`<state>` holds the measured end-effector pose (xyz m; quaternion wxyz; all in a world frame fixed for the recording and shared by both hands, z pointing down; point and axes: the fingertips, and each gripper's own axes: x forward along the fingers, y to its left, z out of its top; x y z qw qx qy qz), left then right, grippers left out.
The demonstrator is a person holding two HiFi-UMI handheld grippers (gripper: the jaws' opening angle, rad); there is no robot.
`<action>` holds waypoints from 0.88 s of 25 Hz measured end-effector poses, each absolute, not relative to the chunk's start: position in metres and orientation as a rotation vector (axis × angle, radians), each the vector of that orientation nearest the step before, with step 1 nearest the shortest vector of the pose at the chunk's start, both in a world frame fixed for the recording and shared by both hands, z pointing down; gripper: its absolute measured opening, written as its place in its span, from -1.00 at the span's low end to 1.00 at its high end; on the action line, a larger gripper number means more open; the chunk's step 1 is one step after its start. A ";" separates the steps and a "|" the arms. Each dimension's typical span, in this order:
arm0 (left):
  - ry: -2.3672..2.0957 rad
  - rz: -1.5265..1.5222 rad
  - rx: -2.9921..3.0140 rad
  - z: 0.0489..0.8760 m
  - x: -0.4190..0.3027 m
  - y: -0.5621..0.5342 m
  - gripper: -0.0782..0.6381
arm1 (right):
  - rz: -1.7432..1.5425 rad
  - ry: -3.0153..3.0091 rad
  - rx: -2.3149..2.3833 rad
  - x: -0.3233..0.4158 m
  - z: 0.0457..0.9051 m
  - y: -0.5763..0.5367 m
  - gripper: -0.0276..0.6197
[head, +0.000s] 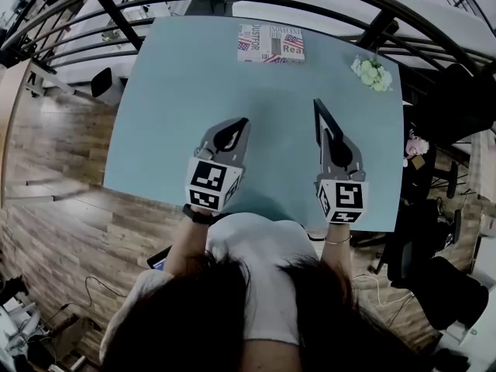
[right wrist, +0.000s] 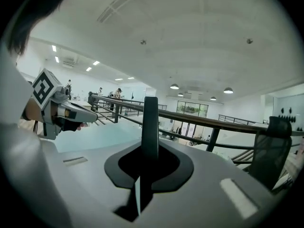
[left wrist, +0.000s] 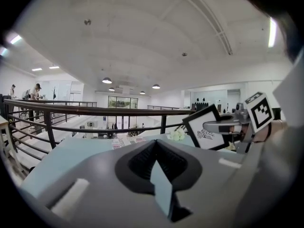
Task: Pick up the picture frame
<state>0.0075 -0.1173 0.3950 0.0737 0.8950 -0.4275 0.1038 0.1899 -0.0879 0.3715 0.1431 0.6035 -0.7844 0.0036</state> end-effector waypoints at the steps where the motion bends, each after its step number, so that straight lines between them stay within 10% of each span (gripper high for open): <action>1: -1.291 0.304 2.686 0.395 0.007 -0.121 -0.62 | 0.022 -2.270 1.741 0.190 0.373 -0.091 -0.87; 22: -1.336 0.281 2.652 0.402 -0.004 -0.157 -0.62 | 0.163 -2.335 1.793 0.192 0.382 -0.122 -0.87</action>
